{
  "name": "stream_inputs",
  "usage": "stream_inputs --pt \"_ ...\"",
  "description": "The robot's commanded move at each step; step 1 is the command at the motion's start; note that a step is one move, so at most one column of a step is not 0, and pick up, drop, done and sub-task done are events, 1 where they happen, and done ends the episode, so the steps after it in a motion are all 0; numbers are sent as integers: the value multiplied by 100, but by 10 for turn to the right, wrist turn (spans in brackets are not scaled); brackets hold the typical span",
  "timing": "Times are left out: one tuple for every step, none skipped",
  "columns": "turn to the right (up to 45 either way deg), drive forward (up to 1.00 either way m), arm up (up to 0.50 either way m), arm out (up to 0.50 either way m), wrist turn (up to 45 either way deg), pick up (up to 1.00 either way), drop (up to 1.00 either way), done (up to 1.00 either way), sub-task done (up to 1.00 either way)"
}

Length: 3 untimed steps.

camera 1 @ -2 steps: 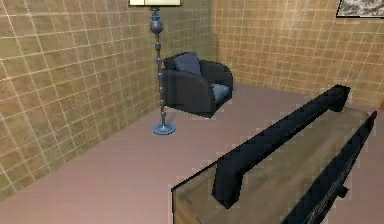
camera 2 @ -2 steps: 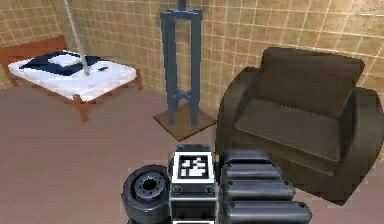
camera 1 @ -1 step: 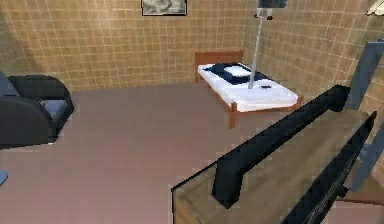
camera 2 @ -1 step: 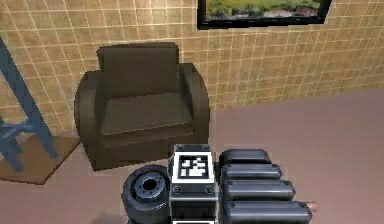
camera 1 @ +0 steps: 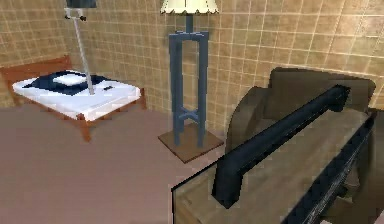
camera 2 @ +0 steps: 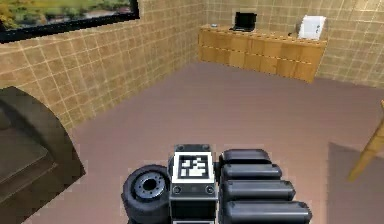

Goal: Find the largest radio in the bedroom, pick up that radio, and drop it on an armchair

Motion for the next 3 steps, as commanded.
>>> stream_inputs --pt "180 0 0 0 0 0 0 0 0" --pt "0 30 0 0 0 0 0 0 0" --pt "-90 0 0 0 0 0 0 0 0"
